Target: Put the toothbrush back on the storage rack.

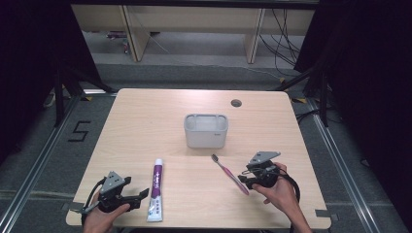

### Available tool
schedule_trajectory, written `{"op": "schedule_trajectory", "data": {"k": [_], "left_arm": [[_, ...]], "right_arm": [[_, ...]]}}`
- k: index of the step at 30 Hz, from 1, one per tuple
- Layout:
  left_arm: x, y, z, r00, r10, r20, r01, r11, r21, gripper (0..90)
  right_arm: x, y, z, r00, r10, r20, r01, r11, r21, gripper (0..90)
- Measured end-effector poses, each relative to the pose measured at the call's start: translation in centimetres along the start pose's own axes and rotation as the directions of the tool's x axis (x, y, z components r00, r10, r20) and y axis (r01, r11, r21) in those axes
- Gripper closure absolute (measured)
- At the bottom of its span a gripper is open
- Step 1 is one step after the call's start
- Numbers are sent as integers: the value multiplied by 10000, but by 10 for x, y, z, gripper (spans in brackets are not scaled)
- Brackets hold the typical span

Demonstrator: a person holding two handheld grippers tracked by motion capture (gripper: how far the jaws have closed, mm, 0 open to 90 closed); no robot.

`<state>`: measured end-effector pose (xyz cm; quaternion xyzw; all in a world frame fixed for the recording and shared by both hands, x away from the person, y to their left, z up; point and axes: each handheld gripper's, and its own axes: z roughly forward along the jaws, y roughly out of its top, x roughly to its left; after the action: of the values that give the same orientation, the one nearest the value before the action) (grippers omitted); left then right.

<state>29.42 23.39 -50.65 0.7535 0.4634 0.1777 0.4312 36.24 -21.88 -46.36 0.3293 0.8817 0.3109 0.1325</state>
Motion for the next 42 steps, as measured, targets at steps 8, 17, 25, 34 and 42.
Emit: {"op": "schedule_trajectory", "data": {"k": [8,17,25,34,42], "left_arm": [[0,0,0,10000,16,13,-16,10000,19,167],[-1,0,0,10000,49,75,-49,10000,5,167],[-2,0,0,10000,-11,22,11,10000,-77,168],[-1,0,-1,10000,39,62,-38,10000,-46,168],[-1,1,-1,10000,42,72,-42,10000,-66,168]], "right_arm": [[2,16,12,9996,23,-267,-3,9971,759,553],[9,26,28,9990,83,-444,-10,9869,1613,603],[8,32,39,9986,-361,-394,434,9785,2018,634],[10,36,47,9993,-158,-339,241,9650,2611,673],[6,38,48,9983,-365,-465,480,9599,2764,704]]}}
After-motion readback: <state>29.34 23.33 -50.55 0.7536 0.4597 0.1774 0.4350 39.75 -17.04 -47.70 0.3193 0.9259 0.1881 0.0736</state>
